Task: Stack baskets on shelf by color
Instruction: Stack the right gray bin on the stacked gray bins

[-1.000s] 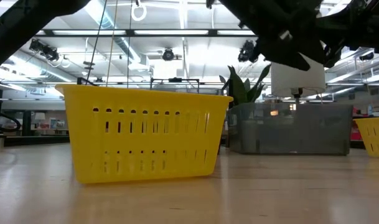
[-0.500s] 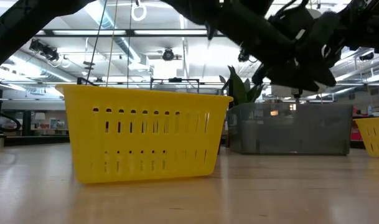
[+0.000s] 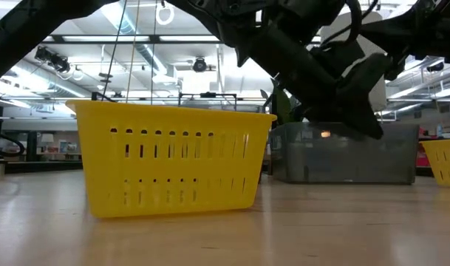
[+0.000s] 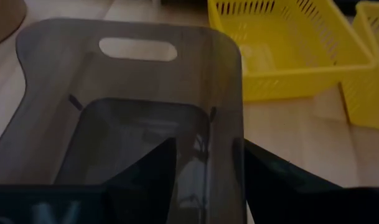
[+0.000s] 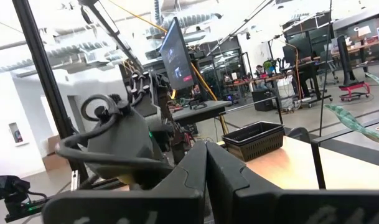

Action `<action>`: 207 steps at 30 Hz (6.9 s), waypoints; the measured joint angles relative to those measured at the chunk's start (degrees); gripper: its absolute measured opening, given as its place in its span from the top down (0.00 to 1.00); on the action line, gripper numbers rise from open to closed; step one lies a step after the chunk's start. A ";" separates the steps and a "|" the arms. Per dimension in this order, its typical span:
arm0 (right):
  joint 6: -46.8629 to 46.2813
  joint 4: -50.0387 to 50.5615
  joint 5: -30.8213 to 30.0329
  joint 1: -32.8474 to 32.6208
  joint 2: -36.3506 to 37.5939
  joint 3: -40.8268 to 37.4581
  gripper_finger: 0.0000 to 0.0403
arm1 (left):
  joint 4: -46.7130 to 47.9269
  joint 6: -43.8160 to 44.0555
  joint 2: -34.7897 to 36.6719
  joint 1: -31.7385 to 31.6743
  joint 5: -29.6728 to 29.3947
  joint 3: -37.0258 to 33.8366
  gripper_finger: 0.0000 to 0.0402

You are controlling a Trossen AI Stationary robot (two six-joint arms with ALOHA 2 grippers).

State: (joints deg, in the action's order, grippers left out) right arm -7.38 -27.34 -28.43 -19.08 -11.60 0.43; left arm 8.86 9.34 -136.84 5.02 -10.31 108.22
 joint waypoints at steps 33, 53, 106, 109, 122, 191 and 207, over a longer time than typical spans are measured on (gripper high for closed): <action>-0.02 0.01 0.00 0.00 0.01 0.00 0.97 | 12.83 -2.93 -0.02 -0.02 2.00 9.39 0.98; 0.00 -0.02 0.00 0.01 0.01 0.00 0.97 | 42.93 -7.45 1.27 0.13 4.37 26.72 0.99; -0.02 -0.45 0.01 0.01 -0.02 0.02 0.97 | 78.65 -3.64 12.34 5.47 -7.37 25.60 0.98; -0.02 -0.45 0.01 0.01 -0.02 0.02 0.97 | 79.43 -4.70 12.42 5.77 -7.58 25.35 0.98; -0.01 -0.38 0.03 0.00 -0.02 0.02 0.97 | 78.55 -6.13 14.99 6.50 -9.03 25.40 0.98; -0.01 -0.43 0.01 -0.01 -0.01 0.02 0.97 | 19.07 -5.04 45.00 6.04 -4.98 -35.83 0.98; -0.01 -0.41 0.01 -0.01 0.00 0.02 0.97 | 18.75 -5.19 45.51 6.47 -5.07 -37.14 0.98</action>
State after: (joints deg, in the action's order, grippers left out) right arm -7.38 -27.75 -28.42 -19.09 -11.60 0.45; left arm 27.61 4.15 -91.33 11.49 -15.37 71.09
